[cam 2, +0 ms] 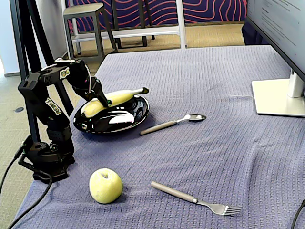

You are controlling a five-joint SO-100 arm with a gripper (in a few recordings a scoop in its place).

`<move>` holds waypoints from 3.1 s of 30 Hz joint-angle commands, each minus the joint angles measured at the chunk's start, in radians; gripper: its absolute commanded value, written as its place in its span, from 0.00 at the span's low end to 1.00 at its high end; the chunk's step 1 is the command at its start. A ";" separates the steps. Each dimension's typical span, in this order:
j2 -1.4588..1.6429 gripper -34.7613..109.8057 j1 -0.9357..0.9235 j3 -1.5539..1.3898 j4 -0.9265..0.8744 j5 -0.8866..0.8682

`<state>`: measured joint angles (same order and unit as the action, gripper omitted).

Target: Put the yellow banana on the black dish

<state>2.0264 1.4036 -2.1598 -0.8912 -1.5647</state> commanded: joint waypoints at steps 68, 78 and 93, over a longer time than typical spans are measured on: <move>0.072 0.30 0.038 -0.051 0.210 0.058; 0.124 0.24 -0.034 0.021 0.281 0.091; 0.362 0.24 -0.298 0.025 0.192 0.623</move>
<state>2.3025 1.1689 -2.1921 -0.6719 -1.0738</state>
